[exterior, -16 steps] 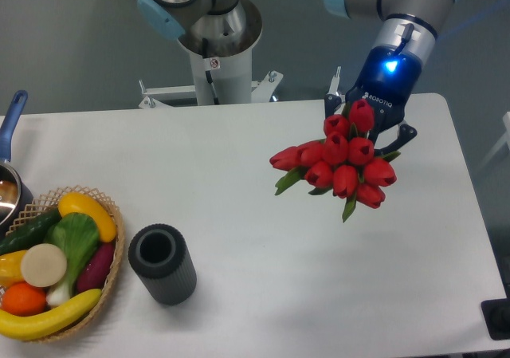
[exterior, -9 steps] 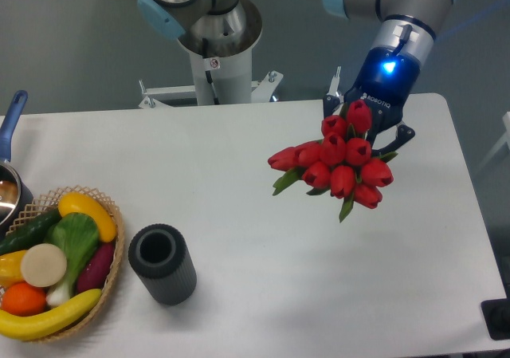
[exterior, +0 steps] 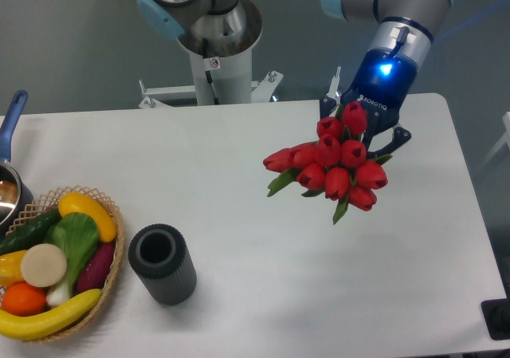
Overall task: Insert the flowers into the vase
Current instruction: 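Hold the red tulip bunch steady in the gripper above the table, then carry the tulips toward the dark grey vase, stems pointing down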
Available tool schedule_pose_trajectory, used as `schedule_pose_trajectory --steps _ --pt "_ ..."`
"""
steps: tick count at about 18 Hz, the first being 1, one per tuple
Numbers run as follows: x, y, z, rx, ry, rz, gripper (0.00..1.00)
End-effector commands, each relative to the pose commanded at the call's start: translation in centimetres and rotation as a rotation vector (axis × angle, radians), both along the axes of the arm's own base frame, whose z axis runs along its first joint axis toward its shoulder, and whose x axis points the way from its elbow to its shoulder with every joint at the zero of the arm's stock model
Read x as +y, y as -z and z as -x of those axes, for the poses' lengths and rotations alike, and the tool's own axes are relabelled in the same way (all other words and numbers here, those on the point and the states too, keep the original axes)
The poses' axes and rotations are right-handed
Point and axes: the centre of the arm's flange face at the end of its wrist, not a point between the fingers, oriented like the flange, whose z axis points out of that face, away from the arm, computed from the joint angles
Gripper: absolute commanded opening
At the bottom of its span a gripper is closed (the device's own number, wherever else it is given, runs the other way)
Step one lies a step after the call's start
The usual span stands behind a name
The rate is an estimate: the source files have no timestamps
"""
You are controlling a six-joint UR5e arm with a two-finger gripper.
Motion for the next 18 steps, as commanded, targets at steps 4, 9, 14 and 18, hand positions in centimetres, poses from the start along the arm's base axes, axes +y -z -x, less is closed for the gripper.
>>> schedule_pose_trajectory --steps 4,9,14,18 --pt "2.0 -0.7 -1.8 0.002 0.057 -0.031 0.31" --pt "5.9 -0.6 -5.0 -0.029 0.194 -0.133 0.31" --pt "8.7 -0.1 -8.3 -0.105 0.315 -0.246 0.31" --pt "10.8 0.4 -10.1 -0.132 0.405 -0.333 0.30"
